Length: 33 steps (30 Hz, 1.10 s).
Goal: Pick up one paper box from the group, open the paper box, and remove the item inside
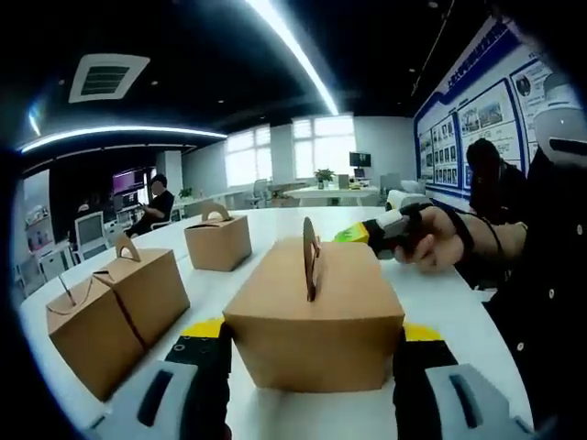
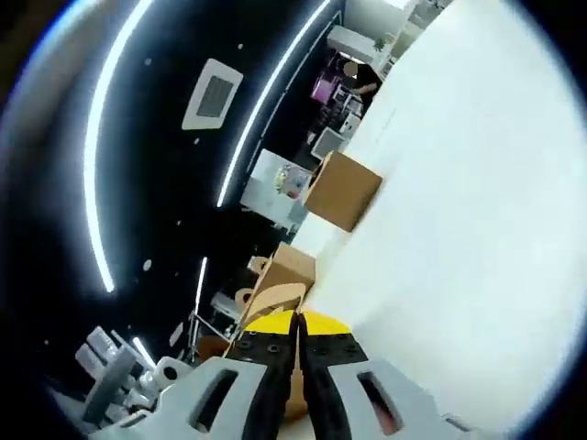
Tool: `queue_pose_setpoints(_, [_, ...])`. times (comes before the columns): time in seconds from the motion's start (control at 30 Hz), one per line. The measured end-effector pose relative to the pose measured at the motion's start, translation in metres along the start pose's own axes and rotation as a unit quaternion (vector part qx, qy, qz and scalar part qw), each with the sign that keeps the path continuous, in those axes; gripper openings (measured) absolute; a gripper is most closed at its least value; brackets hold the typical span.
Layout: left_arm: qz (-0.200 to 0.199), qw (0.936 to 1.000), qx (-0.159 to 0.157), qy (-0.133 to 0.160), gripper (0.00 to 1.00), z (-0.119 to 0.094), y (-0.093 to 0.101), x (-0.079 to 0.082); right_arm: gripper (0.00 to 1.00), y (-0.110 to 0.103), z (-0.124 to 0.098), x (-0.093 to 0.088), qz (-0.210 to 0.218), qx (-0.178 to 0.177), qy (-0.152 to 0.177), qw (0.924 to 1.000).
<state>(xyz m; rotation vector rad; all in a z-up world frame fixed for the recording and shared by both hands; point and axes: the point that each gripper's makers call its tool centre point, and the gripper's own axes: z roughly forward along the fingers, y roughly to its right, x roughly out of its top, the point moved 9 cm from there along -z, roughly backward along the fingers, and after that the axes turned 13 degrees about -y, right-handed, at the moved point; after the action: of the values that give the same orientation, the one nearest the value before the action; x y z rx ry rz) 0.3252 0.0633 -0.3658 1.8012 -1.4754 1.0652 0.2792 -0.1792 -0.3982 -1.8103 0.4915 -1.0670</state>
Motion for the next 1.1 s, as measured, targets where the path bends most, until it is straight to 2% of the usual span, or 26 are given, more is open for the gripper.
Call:
queue_pose_setpoints(0.2, [-0.001,1.0,-0.004,0.002,0.71,0.0,0.0,0.0,0.04,0.005,0.004,-0.014,-0.005,-0.018,-0.016,0.9997])
queue_pose_setpoints(0.4, [-0.001,1.0,-0.006,0.002,0.71,0.001,0.001,0.0,0.04,-0.002,0.007,-0.023,-0.036,-0.036,-0.027,0.9983])
queue_pose_setpoints(0.57, [-0.002,1.0,-0.007,0.004,0.71,-0.003,-0.011,-0.005,0.04,-0.005,0.009,-0.027,-0.074,-0.054,-0.049,0.9946])
queue_pose_setpoints(0.73, [-0.003,1.0,-0.008,0.005,0.71,-0.005,-0.019,-0.008,0.04,-0.006,0.011,-0.029,-0.092,-0.062,-0.054,0.9924])
queue_pose_setpoints(0.8, [-0.003,0.9999,-0.008,0.005,0.71,-0.006,-0.022,-0.009,0.04,-0.007,0.011,-0.031,-0.103,-0.069,-0.064,0.9902])
queue_pose_setpoints(0.87, [-0.002,0.9999,-0.009,0.005,0.71,-0.006,-0.025,-0.01,0.05,-0.009,0.015,-0.036,-0.138,-0.075,-0.082,0.9842])
queue_pose_setpoints(1.1, [-0.002,0.9999,-0.01,0.005,0.71,-0.003,-0.014,-0.007,0.05,-0.007,0.006,-0.028,-0.112,-0.078,-0.051,0.9893])
